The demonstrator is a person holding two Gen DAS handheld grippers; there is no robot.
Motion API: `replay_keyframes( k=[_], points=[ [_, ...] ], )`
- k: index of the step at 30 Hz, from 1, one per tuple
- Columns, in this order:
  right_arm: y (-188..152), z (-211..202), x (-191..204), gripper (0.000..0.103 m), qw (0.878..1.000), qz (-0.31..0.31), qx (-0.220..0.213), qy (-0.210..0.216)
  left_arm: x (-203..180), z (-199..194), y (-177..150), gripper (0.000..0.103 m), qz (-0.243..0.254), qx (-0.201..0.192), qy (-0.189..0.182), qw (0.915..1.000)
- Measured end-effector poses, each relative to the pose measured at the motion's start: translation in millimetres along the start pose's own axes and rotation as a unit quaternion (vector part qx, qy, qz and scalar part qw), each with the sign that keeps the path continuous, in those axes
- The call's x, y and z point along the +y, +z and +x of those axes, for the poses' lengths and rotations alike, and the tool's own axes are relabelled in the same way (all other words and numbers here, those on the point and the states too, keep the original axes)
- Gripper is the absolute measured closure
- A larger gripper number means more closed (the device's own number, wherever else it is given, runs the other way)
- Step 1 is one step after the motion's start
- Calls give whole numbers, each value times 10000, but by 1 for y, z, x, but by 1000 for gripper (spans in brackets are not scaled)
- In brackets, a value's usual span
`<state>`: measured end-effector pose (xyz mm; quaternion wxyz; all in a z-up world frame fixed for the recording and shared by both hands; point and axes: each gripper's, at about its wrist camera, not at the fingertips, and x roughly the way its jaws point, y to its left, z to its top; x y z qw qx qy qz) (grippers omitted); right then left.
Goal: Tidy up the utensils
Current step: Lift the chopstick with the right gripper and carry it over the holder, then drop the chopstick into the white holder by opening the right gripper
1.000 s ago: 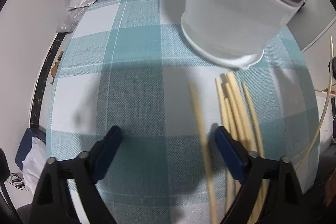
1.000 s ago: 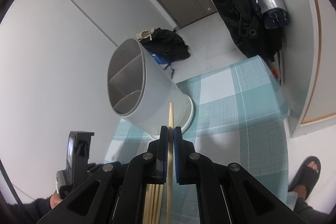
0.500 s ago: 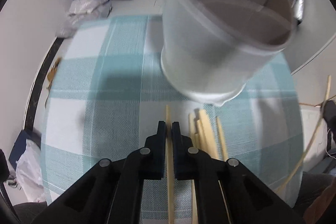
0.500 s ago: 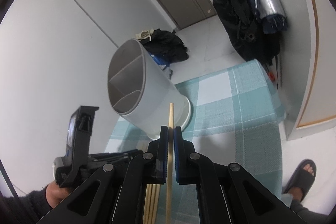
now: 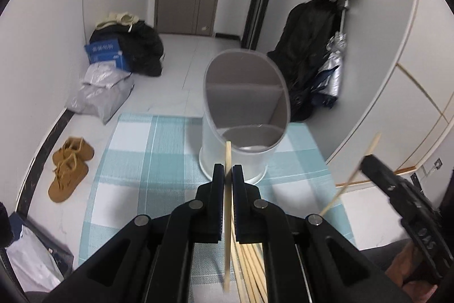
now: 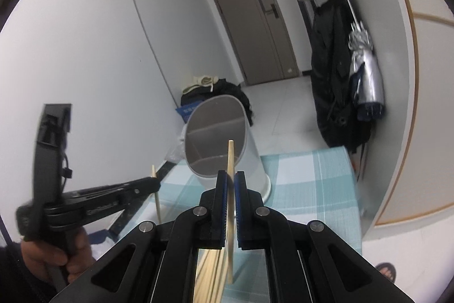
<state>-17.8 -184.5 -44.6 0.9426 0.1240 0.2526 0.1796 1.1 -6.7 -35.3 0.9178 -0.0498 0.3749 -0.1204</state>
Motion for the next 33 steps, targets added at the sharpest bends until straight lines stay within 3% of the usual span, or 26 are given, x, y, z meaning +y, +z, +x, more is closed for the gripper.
replay_keyframes(
  k=[12, 20, 24, 33],
  points=[
    [20, 5, 32, 99, 9997, -233, -68, 85, -2, -21, 27, 102, 132, -141, -367, 9991],
    [75, 4, 41, 99, 9990, -163, -277, 297, -1, -40, 87, 102, -11, -418, -589, 9974],
    [125, 13, 44, 99, 9980, -273, -420, 395, 2, -35, 116, 102, -71, -534, -596, 9968],
    [176, 48, 45, 99, 9953, -716, -559, 337, 9, -13, 162, 102, 4, -793, -583, 9951]
  ],
)
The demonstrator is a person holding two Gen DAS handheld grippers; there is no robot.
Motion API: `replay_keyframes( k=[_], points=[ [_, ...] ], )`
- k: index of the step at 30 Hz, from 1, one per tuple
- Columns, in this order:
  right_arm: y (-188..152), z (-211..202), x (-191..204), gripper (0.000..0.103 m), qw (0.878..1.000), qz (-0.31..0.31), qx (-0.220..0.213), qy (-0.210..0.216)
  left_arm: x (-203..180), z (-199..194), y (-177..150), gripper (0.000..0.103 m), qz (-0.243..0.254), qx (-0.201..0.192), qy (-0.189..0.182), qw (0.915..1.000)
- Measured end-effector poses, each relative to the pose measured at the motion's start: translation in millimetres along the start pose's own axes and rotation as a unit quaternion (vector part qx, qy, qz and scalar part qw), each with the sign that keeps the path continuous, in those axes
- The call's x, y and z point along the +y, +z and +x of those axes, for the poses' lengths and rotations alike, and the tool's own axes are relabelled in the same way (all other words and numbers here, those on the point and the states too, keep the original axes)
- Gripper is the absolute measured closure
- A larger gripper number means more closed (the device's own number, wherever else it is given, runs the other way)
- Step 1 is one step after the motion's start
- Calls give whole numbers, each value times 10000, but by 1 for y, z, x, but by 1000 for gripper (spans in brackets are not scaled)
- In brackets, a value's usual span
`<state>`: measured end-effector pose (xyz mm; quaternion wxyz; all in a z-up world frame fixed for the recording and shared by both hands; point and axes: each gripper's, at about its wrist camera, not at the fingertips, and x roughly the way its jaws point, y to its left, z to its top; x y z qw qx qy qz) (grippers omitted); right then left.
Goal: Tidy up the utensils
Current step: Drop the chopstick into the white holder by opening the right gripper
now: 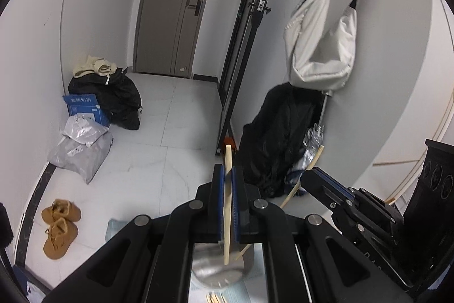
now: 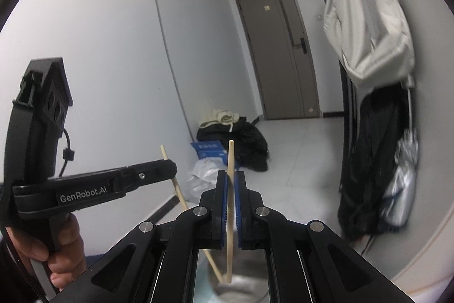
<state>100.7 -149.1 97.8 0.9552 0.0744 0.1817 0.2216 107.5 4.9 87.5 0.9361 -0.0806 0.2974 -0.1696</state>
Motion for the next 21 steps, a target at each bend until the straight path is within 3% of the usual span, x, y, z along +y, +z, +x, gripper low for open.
replay_keyframes(
  k=[7, 21],
  points=[
    [16, 43, -13, 99, 9994, -335, 1, -26, 18, 39, 5, 102, 110, 135, 153, 9997],
    [-44, 92, -29, 99, 9941, -514, 859, 415, 30, 66, -11, 102, 188, 491, -160, 9985]
  ],
)
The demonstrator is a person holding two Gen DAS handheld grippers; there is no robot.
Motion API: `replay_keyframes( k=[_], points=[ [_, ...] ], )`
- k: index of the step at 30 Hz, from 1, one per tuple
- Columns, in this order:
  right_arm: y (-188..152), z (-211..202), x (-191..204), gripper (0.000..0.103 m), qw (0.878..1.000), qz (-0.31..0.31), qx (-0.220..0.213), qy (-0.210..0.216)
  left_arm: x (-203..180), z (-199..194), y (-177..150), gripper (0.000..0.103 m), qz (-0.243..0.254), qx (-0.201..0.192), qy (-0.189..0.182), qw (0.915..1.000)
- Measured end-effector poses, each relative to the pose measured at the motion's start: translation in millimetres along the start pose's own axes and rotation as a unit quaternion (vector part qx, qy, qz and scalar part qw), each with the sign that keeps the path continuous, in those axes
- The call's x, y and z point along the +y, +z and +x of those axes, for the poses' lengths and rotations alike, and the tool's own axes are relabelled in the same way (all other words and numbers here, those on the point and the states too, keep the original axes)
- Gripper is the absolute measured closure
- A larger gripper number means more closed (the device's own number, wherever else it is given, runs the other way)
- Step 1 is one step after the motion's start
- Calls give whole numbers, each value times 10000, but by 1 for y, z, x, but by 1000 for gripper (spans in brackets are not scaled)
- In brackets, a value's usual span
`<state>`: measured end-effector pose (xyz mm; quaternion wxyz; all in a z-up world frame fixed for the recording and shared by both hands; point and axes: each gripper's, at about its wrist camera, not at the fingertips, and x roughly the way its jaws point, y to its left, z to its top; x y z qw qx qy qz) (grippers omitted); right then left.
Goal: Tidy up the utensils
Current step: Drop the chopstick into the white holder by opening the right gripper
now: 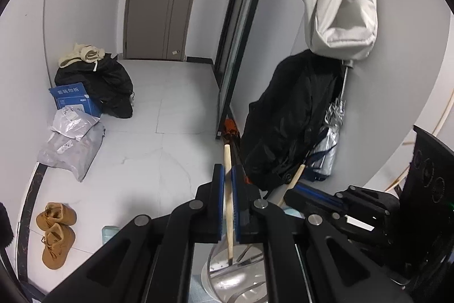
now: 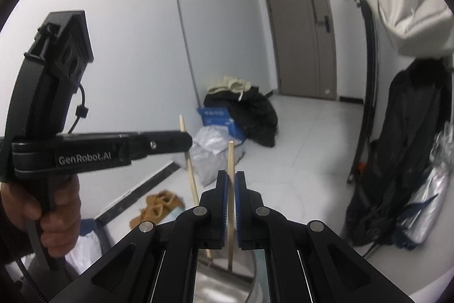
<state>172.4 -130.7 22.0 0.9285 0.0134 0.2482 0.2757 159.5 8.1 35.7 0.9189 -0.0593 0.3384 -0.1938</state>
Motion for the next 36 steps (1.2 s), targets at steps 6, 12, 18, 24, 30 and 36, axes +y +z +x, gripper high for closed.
replay_keyframes(
  k=[6, 12, 18, 24, 30, 36],
  points=[
    [-13, 6, 2, 97, 9993, 104, 262, 238, -4, 2, -4, 92, -22, 91, 219, 9997],
    [-18, -23, 1, 89, 9994, 308, 115, 129, 2, -18, -12, 51, -245, -105, 553, 9981],
    [-29, -64, -1, 73, 9978, 618, -82, -232, -3, -48, -27, 35, -252, -373, 911, 9948],
    [-44, -107, 9, 58, 9947, 895, -315, -403, -17, -74, -45, 24, -278, -575, 1133, 9915],
    [-65, -140, 27, 43, 9912, 1105, -492, -547, -26, -94, -68, 21, -388, -622, 1230, 9897],
    [-81, -147, 42, 34, 9904, 1118, -498, -644, -29, -106, -96, 20, -477, -624, 1239, 9892]
  ],
)
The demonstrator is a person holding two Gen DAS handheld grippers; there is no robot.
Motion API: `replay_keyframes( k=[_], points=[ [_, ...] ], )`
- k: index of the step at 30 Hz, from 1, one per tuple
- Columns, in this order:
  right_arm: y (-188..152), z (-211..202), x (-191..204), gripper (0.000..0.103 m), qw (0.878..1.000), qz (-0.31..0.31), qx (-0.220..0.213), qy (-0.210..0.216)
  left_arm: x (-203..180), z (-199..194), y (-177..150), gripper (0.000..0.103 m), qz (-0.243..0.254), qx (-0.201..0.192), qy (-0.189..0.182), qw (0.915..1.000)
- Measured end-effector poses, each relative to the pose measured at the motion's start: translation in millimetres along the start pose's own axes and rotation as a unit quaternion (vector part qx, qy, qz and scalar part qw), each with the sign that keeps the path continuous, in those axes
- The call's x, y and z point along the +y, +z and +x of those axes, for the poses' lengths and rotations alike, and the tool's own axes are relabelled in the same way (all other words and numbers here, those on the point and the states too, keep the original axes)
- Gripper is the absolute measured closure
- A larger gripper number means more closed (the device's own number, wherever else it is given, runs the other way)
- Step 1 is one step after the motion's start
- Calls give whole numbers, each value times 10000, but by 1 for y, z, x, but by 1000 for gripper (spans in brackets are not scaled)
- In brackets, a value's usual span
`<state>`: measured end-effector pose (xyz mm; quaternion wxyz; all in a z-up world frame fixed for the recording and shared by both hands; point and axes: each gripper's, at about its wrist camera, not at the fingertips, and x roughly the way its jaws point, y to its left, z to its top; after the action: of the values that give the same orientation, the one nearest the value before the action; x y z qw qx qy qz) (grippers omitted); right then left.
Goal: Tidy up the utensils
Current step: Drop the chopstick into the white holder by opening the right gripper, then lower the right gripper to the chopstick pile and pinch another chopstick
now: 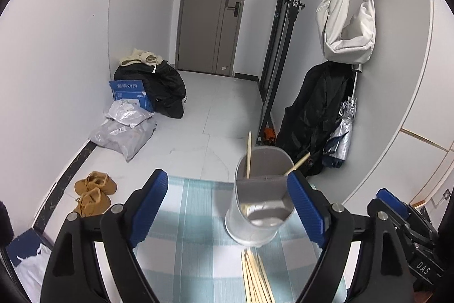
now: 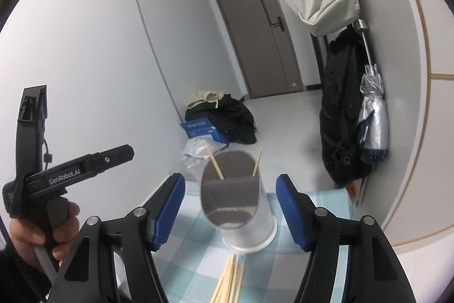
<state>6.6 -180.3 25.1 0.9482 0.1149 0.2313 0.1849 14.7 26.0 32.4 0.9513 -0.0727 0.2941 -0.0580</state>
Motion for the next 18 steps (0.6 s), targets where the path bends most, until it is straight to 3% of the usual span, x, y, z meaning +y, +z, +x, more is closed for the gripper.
replay_keyframes(
  k=[4, 7, 18],
  points=[
    [-18, -3, 6, 32, 9999, -55, 66, -141, 3, -2, -16, 19, -76, 63, -28, 9999],
    [-34, -6, 9, 25, 9997, -45, 103, -208, 4, 0, -32, 13, -183, 138, -57, 9997],
    [-81, -1, -1, 25, 9971, 89, 596, -470, 13, 29, -71, 12, -224, 648, -99, 9976]
  ],
)
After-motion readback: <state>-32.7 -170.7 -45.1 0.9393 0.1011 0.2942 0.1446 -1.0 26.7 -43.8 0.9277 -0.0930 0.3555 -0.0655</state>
